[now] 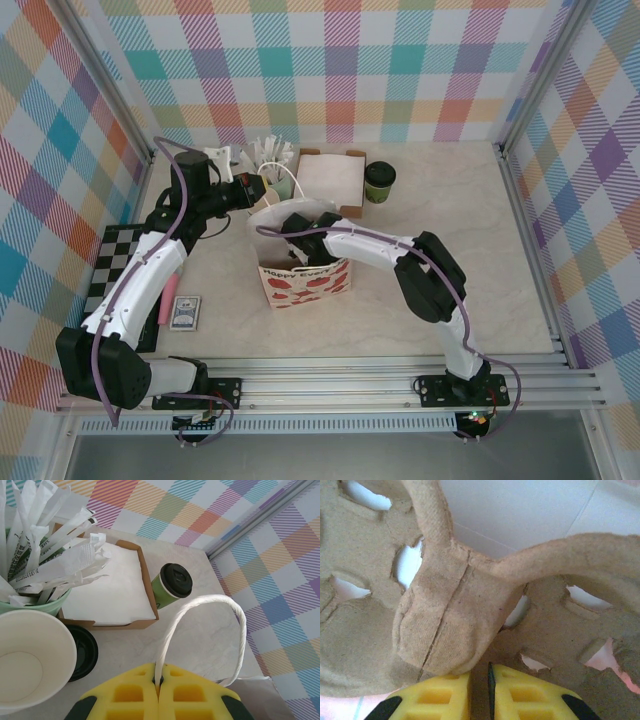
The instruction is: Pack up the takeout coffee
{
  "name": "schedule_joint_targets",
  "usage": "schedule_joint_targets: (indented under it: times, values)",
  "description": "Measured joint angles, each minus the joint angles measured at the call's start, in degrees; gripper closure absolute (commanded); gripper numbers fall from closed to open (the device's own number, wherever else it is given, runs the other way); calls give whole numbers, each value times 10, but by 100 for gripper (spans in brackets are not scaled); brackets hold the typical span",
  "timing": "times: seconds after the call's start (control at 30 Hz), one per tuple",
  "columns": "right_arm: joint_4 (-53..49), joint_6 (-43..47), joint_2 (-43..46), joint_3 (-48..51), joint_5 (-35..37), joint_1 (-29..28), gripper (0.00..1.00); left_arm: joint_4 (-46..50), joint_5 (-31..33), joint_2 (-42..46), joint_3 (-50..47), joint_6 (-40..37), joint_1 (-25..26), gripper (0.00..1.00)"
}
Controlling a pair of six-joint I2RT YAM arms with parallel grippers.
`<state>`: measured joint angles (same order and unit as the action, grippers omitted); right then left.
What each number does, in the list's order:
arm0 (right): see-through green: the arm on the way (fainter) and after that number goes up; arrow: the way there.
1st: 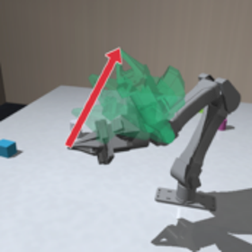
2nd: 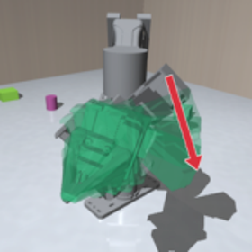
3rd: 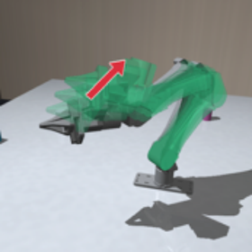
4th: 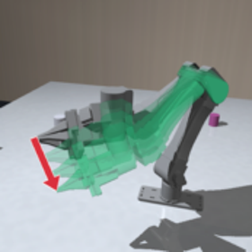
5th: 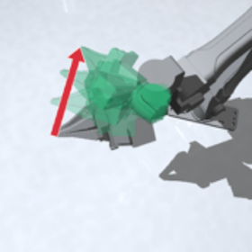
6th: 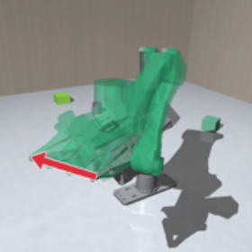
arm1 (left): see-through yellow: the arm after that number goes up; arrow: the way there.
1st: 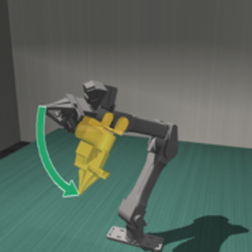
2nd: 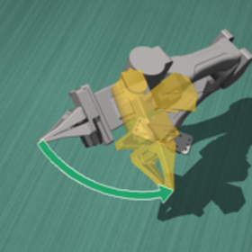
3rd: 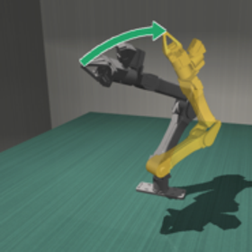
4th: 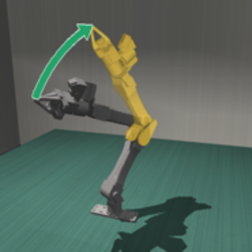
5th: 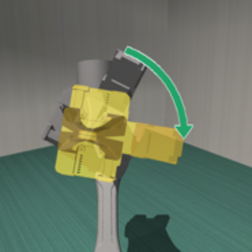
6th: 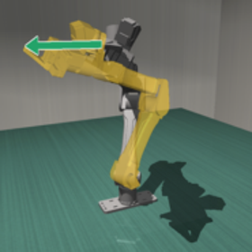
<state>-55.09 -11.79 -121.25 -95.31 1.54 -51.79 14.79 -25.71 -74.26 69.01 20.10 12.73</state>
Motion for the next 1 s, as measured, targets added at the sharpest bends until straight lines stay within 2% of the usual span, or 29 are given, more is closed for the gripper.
schedule_joint_targets:
  times: [0.43, 0.7, 1.0]
  values:
    - [30, -5, 11, 0, 21, 0, 55, 0, 0, 0, 0, -9, 3, 100]
    - [39, -10, 52, -13, 21, 0, 44, 1, 1, 2, 0, -20, 3, 100]
    - [61, -28, 89, -54, 18, 0, 26, 1, 1, 3, -3, -24, 3, 100]
